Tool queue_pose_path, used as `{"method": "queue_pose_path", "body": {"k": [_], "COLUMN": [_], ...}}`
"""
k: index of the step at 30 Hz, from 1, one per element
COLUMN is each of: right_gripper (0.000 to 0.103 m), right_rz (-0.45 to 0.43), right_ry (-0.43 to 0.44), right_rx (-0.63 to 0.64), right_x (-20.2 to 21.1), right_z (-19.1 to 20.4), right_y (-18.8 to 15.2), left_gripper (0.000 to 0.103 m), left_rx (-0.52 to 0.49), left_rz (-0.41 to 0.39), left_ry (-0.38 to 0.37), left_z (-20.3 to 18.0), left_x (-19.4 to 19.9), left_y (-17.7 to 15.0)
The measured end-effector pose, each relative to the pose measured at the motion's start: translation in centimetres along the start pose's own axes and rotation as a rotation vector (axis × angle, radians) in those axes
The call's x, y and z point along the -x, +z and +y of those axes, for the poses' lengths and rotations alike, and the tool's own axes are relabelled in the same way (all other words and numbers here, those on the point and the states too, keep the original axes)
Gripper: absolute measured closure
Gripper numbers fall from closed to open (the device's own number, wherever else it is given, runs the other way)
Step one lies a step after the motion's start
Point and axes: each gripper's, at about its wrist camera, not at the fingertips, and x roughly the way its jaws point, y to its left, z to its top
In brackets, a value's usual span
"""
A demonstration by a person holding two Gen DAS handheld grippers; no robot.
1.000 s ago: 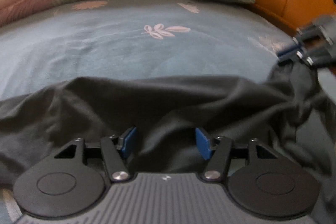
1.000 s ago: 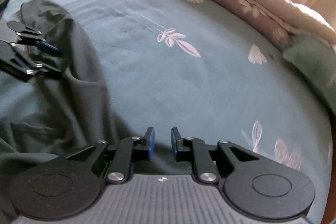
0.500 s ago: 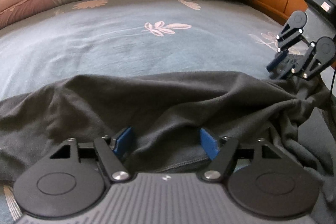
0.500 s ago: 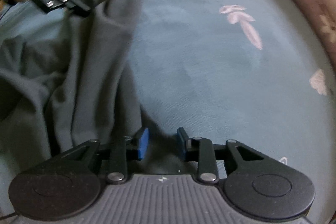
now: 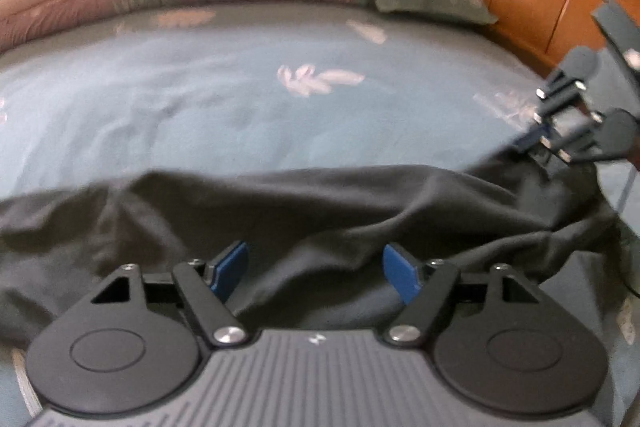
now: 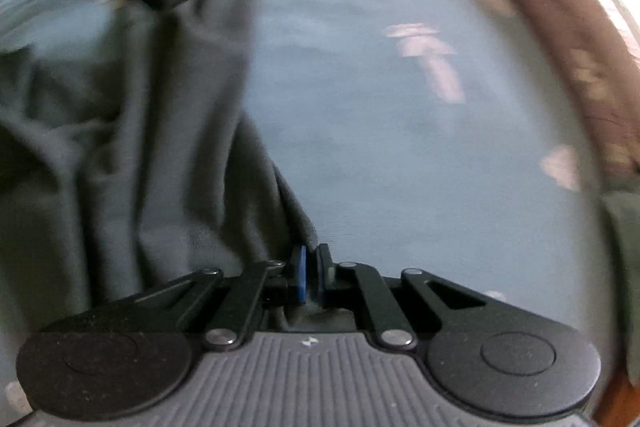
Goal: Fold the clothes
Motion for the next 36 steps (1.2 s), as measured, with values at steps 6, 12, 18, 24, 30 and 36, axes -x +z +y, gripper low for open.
{"method": "queue_pose_path", "body": {"k": [6,12,18,24,30,36], "right_gripper": [0.095,0.089,0.069,0.038,0.047,0.093], "right_rz": [-0.009,0.030,-0.013,-0.010,-0.059,-0.030], "right_ry": [-0.131,-0.158,-0.163,-0.079,-0.041,-0.190], "right_rx": [-0.246,-0.245,-0.277,-0.449,-0.631,-0.520], "right_x": [-0.3,-2.1,-1.0,-2.5,-3.3,-2.9], "right_z": [-5.2,-4.8,-6.0,-7.4,-6.5,-4.1], "right_y": [-0.9,-1.3,-2.2,-6.7,-9.1,-7.1], "left_gripper": [0.028,0.028,0.028,0.028,0.028,0.028], "left_rx": [-0.014,0.008,0.019,0.046,0.054,0.042], "left_rz": [-0.028,-0.011,0.013,0.041,0.063,0.063], "left_ry": [-0.012,0.017,0.080,0.104,0.104,0.094], "left_z": [-0.3,1.0,3.1,4.0,3.6,2.8], "left_x": [1.0,1.0,1.4,1.1,0.5,0.5], "left_y": [0.9,0.7,-0.4,-1.5,-1.8,-1.7]}}
